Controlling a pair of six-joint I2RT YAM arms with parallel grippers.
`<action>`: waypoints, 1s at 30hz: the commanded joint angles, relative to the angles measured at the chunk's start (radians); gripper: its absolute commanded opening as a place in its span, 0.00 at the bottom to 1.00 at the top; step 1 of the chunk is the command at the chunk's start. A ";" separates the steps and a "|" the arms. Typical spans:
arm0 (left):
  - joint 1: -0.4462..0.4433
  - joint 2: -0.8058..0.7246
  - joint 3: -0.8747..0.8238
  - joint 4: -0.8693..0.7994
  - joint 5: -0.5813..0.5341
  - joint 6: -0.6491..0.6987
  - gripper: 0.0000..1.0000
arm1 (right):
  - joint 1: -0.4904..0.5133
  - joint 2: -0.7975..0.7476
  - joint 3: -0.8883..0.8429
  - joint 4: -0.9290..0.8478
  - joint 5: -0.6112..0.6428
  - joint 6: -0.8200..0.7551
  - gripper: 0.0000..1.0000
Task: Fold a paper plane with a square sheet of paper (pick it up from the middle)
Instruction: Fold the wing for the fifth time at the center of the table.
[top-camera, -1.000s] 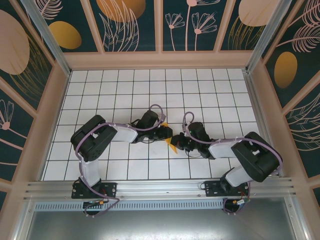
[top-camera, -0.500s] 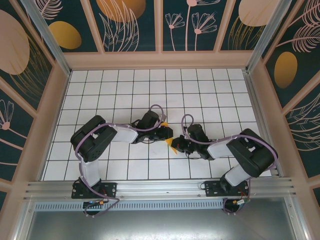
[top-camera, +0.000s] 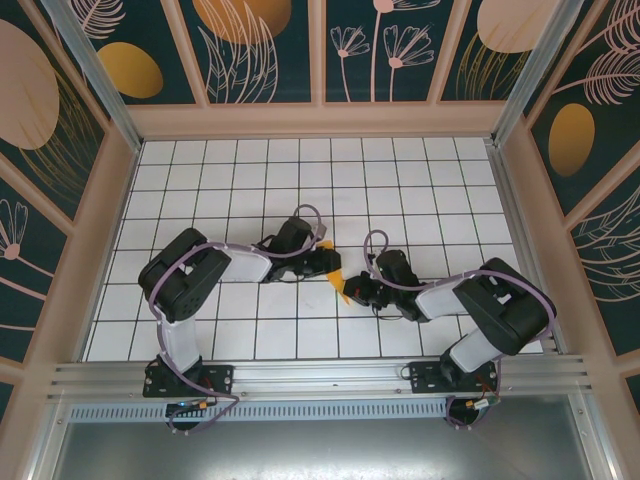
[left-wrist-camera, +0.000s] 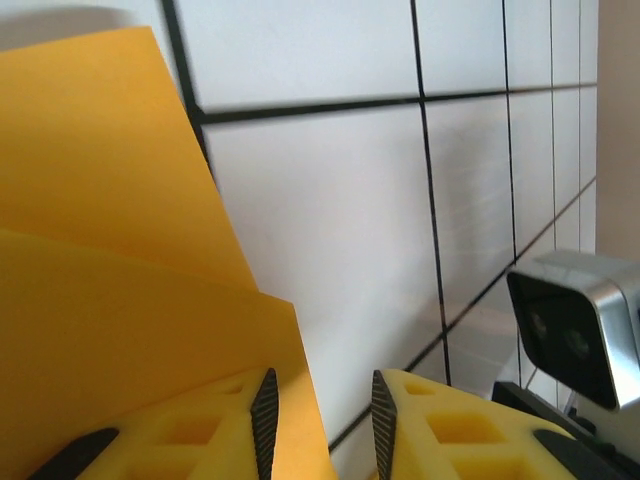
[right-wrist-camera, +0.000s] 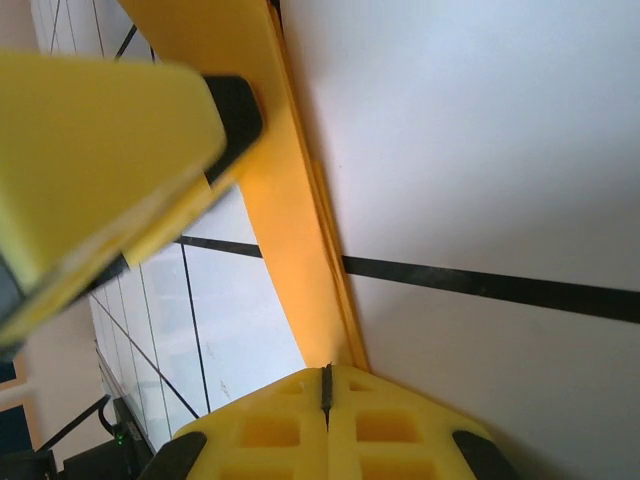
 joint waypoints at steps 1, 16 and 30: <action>0.055 0.060 -0.013 -0.095 -0.096 0.065 0.34 | -0.004 0.040 -0.035 -0.234 0.028 -0.051 0.00; 0.075 0.062 -0.054 -0.061 -0.010 0.033 0.35 | 0.029 -0.169 0.098 -0.276 0.101 -0.073 0.00; 0.075 0.055 -0.054 -0.055 -0.008 0.010 0.34 | 0.079 0.100 0.299 -0.236 0.159 0.077 0.00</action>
